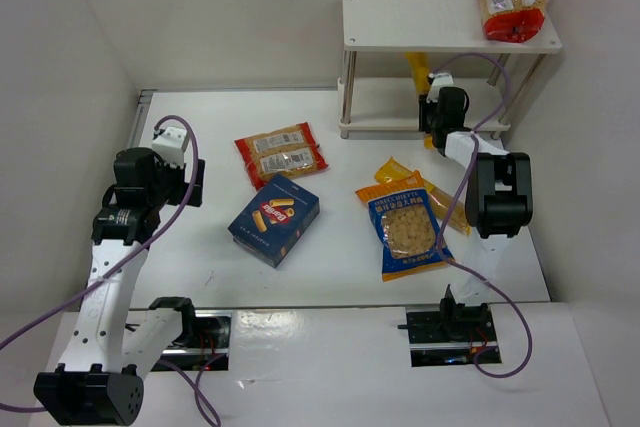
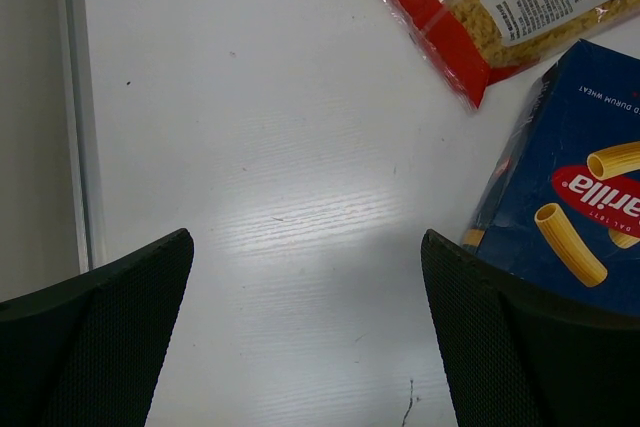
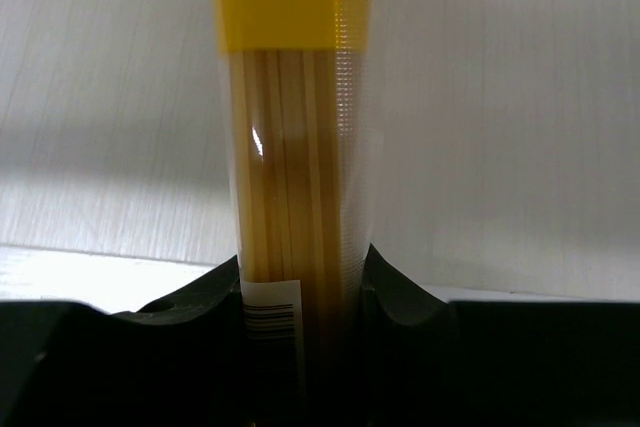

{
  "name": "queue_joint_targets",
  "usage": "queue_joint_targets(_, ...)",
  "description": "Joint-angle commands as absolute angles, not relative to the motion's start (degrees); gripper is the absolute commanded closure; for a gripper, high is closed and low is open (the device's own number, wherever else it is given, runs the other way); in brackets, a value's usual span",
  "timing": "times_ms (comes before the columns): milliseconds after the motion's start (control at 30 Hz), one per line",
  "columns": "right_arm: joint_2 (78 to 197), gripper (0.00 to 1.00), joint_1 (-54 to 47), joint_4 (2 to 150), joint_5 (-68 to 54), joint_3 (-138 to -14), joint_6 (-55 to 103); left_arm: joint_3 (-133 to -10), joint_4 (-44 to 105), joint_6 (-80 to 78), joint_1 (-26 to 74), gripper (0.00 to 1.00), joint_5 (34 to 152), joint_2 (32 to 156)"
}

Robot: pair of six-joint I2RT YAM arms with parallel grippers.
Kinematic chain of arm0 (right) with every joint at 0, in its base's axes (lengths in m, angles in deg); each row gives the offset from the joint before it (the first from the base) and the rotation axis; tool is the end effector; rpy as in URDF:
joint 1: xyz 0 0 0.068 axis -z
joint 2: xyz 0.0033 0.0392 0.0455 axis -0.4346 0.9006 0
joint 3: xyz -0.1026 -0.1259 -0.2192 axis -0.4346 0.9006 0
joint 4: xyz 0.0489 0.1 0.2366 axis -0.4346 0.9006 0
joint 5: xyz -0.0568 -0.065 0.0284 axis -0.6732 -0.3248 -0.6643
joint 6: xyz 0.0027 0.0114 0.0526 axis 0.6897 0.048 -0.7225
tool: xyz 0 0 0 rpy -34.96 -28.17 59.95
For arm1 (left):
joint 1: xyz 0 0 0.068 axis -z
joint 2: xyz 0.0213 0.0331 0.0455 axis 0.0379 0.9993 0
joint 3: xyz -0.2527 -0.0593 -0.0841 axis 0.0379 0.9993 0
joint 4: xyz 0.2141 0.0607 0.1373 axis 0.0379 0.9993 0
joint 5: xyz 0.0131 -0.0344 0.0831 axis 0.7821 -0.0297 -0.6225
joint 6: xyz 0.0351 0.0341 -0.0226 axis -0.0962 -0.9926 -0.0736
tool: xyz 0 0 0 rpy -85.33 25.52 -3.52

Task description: Place and organize the pasta boxes and bags onto the shelf

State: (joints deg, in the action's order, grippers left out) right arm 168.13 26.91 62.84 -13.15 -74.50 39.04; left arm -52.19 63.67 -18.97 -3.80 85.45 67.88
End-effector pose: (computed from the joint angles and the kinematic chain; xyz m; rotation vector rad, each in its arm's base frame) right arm 0.4488 -0.0080 0.2100 -0.1426 1.9999 -0.0745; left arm 0.1856 0.0047 0.3374 0.0865 2.0558 0.0668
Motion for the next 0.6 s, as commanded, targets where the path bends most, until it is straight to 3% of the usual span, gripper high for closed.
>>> queue_joint_targets(0,167.2,1.0,27.1,50.4,-16.8,-80.6,39.2,-51.9,62.7,-19.9,-4.1,0.0,86.5,67.7)
queue_joint_targets(567,171.2,1.0,20.2,46.3,-40.7,-84.1,61.6,-51.9,62.7,-19.9,-4.6,0.0,87.5,67.7)
